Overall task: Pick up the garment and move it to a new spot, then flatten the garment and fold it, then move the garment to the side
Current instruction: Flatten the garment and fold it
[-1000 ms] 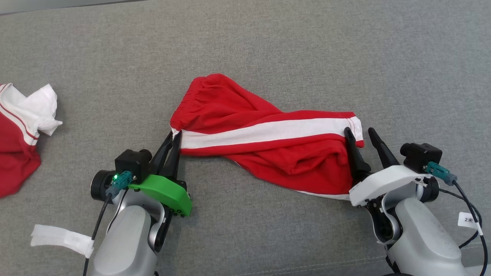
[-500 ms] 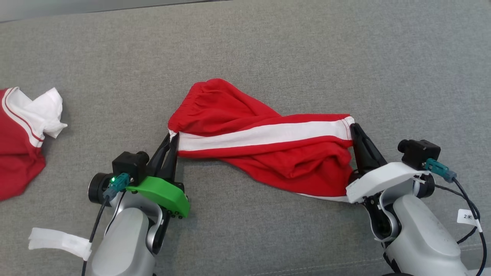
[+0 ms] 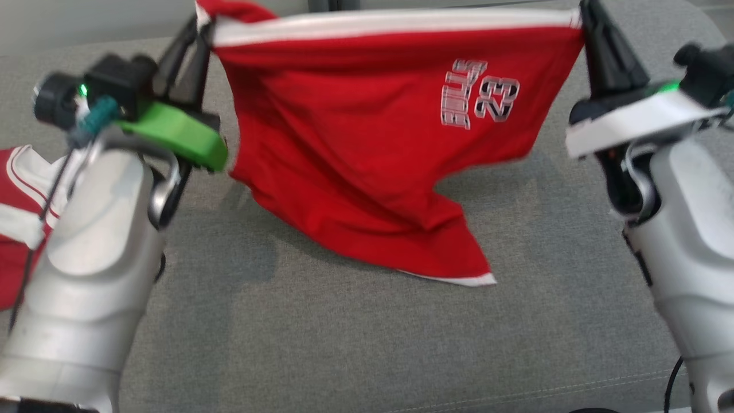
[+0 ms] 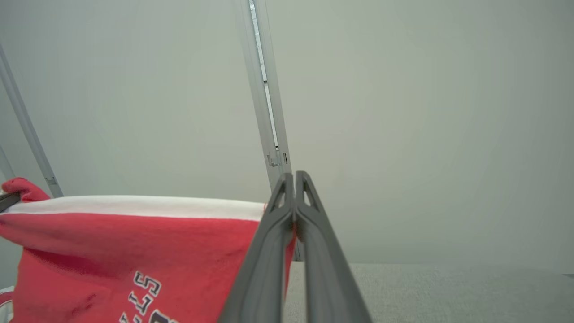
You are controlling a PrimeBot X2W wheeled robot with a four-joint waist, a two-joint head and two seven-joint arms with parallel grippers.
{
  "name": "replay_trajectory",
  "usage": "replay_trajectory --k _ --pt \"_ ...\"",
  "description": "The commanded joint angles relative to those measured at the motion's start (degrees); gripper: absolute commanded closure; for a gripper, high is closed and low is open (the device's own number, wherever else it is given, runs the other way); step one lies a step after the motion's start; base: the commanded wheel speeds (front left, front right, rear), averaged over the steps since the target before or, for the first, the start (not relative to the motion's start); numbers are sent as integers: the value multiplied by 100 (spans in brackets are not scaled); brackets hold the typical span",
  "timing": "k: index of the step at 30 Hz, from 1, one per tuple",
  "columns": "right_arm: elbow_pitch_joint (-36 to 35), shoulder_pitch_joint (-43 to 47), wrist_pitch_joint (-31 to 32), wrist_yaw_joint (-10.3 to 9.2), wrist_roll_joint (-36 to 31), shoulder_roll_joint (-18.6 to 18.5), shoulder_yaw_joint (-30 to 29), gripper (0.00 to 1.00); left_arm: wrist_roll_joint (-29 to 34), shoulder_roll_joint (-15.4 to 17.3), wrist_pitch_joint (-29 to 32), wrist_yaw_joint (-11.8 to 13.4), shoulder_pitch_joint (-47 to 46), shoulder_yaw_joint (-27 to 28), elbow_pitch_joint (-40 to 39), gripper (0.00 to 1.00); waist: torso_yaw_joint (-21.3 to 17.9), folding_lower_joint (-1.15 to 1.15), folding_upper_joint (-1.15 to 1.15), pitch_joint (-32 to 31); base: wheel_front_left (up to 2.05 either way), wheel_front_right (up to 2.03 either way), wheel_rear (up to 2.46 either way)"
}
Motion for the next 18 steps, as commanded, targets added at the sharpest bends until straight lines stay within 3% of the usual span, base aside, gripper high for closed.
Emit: replay_trajectory --k 1,11,18 --pt "36 -432 -3 -8 -88 -151 33 100 -136 103 -1 12 -491 -73 124 100 71 0 0 362 0 0 0" --pt "444 -2645 -3 -8 -510 -523 281 100 -113 254 -1 12 -2872 -555 778 100 136 0 0 1082 0 0 0" --pt "598 -3904 -3 -9 -1128 -697 -41 100 75 100 -1 87 -3960 -98 683 100 181 0 0 1530 0 0 0"
